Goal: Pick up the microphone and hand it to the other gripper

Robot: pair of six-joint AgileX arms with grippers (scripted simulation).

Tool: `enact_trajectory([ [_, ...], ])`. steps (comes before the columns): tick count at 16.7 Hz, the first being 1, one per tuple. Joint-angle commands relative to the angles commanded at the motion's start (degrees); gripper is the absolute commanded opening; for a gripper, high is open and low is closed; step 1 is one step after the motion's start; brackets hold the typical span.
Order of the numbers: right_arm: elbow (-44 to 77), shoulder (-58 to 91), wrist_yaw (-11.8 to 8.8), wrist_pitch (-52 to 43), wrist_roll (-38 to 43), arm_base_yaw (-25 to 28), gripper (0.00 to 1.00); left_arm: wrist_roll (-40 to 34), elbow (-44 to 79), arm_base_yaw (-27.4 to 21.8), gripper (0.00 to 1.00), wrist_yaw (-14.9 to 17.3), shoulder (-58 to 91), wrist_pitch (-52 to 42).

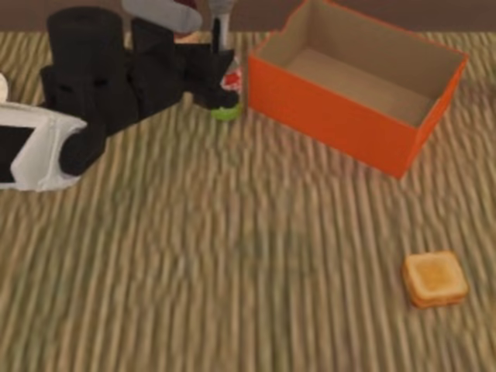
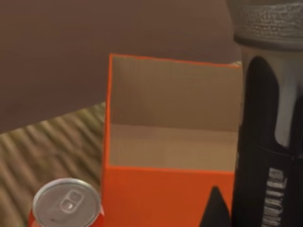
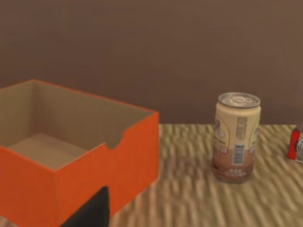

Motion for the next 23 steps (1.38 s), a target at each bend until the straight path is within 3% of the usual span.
enact_trajectory([
  [5,0.0,0.0,0.0,0.0,0.0,0.0,1.0,3.66,-3.7,0.58,0.0,4.35,-4.9,12.25],
  [11,0.0,0.0,0.0,0.0,0.0,0.0,1.0,3.92,-3.7,0.12,0.0,4.3,-5.17,12.82],
  [14,0.0,0.0,0.0,0.0,0.0,0.0,1.0,3.78,-4.86,-3.26,0.0,0.59,-7.56,12.57],
  [20,0.0,0.0,0.0,0.0,0.0,0.0,1.0,3.32,-8.47,-13.87,0.0,-10.96,-14.92,11.78],
  [23,0.0,0.0,0.0,0.0,0.0,0.0,1.0,3.3,-8.76,-14.82,0.0,-11.91,-15.7,11.77],
])
